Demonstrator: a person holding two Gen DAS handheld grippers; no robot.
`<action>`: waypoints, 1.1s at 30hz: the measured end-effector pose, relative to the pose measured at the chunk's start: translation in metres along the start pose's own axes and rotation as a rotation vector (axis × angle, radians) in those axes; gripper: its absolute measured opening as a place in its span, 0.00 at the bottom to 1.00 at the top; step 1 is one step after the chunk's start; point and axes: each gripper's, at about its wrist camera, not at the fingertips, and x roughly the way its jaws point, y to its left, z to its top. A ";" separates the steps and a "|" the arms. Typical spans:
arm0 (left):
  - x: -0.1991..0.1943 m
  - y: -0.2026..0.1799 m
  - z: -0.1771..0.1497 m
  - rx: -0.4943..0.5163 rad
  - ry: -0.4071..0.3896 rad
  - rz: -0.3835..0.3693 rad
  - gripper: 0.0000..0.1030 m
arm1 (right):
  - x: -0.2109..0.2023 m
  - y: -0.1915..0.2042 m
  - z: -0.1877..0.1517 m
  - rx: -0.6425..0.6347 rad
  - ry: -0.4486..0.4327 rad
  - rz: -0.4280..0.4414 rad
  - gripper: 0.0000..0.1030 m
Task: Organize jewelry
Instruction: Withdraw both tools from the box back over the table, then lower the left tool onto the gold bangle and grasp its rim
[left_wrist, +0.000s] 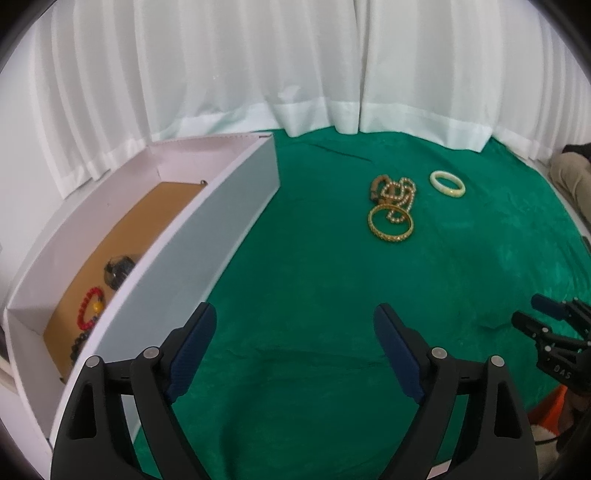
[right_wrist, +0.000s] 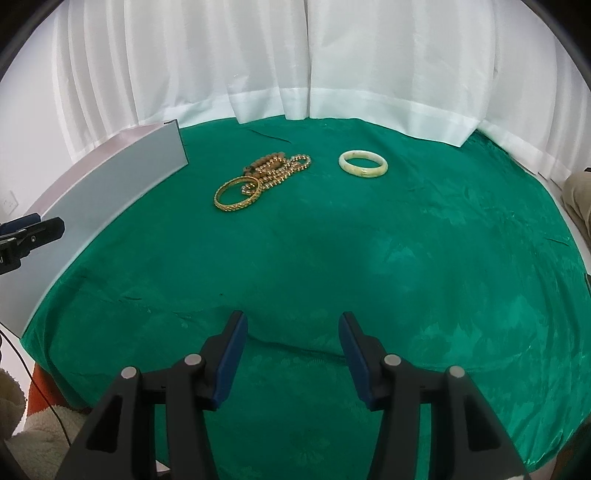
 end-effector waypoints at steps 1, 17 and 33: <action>0.002 0.000 -0.002 -0.003 0.006 -0.005 0.86 | 0.000 0.001 -0.001 0.002 0.002 0.000 0.51; 0.044 -0.035 -0.006 0.047 0.120 -0.166 0.87 | 0.005 -0.008 -0.010 0.028 0.013 0.004 0.54; 0.129 -0.094 0.062 0.079 0.194 -0.402 0.87 | 0.011 -0.028 -0.015 0.086 0.024 0.030 0.54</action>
